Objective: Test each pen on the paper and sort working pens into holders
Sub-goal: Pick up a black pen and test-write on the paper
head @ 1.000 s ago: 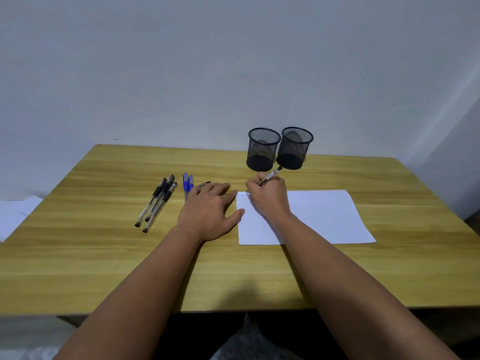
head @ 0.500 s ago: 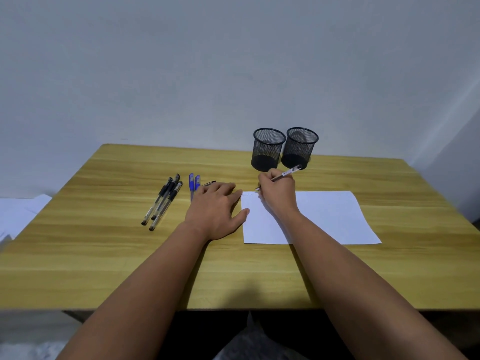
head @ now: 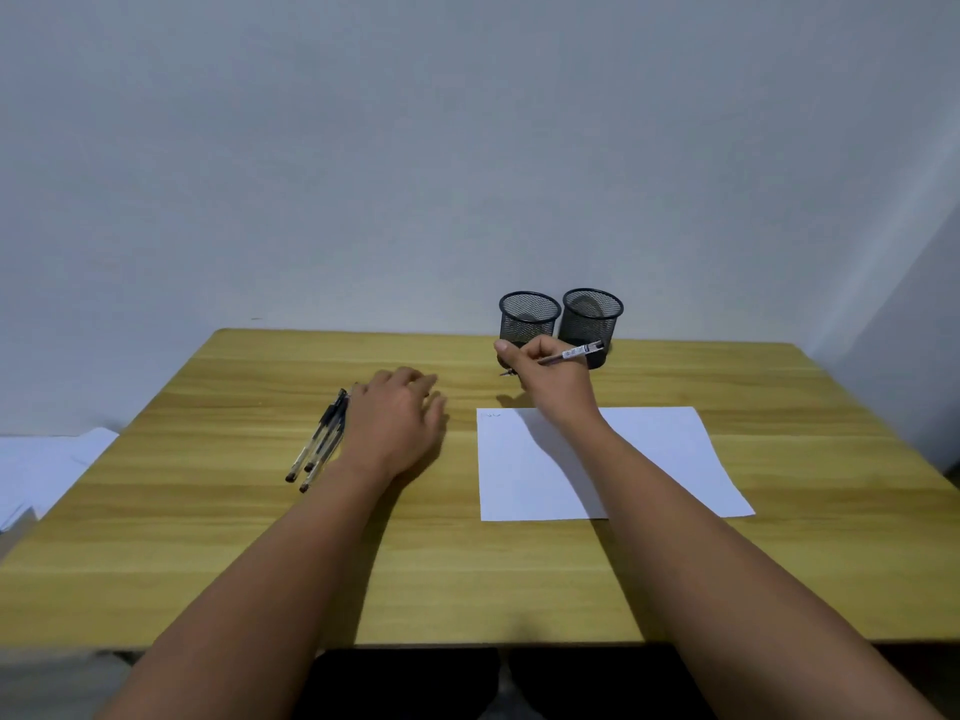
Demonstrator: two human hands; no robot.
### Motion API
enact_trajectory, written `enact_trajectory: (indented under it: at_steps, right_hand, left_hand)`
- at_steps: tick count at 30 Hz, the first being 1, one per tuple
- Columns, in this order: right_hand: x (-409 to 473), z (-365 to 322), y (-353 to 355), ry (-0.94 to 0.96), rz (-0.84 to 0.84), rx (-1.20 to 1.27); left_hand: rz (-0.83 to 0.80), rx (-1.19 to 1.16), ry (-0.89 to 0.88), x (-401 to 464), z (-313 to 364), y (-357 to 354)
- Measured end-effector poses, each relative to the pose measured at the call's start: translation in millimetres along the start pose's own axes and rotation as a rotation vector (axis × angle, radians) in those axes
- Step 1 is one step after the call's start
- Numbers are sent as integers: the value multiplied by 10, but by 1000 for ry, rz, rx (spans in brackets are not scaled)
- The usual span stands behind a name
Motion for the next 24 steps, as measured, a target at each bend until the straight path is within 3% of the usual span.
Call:
enact_trajectory:
  at_steps: [5,13,24]
  right_hand:
    - [-14,-38,190,-139,-4,94]
    - [-70,129,322,-167,-5,25]
    - [-386,-49,335,-164,-74,132]
  left_hand:
    - [-196,123,128,99,-193,8]
    - [-84,97,100,197,-203,-31]
    - [36,-336,-18,55,279,220]
Point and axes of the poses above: each hand's wrist, its own x-axis towards the middle knuckle, its own y-axis out of the back of the hand, z = x × y, the point moved 2 cm from there along x, towards the middle knuckle, and after that the axes turned 6 degrees about -x, right-handed, at the moved point
